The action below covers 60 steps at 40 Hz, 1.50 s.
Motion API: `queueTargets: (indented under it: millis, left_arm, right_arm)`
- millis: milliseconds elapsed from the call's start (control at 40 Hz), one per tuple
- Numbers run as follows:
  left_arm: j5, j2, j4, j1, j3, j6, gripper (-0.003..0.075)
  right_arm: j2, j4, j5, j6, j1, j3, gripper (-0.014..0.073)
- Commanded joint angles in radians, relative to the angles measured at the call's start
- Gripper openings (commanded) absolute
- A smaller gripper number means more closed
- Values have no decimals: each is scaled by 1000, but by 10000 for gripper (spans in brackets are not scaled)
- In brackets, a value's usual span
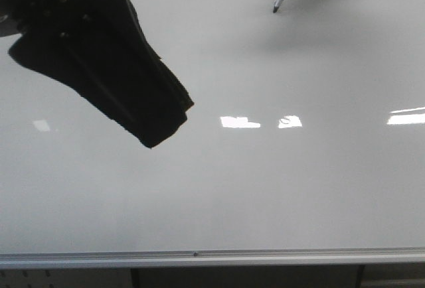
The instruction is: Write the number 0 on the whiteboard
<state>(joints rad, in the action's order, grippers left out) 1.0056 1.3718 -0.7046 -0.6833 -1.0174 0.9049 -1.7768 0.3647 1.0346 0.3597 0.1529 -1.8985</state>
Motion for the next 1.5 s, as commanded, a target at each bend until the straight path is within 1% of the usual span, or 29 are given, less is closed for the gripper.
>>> queueTargets:
  millis: [0,275,499,624,824,1049,1249,1473]
  left_arm:
    - [-12,-34,-52,-7,-33,1,-20]
    - [-12,-34,-52,-7,-33,1,-20]
    - [-12,-34,-52,-7,-33,1,-20]
    - [-12,-34,-52,-7,-33,1,-20]
    - [-12,-34,-52,-7,-33,1,-20]
    - [-12,-34,-52,-7,-33,1,-20]
    - [-12,-34,-52,-7,-33,1,-20]
    - [-12,-34,-52,-7,-33,1,-20]
  right_arm:
    - [28,2,-50,4,-1,-32,-59]
    - [1,-57,-15,4,-1,-32,-59]
    - [6,-174,-10,-38,-5,-36,-59]
    - [16,-214,-21,-50,-7,-39,-59]
    - [44,-219,-82,-50,-7,-50,-59]
    - [44,-219,-122,-52,-6,-111,-59]
    - [44,-187,-162,-53,0,-127,-59]
    - [39,-165,-223,-53,41,-127,-59]
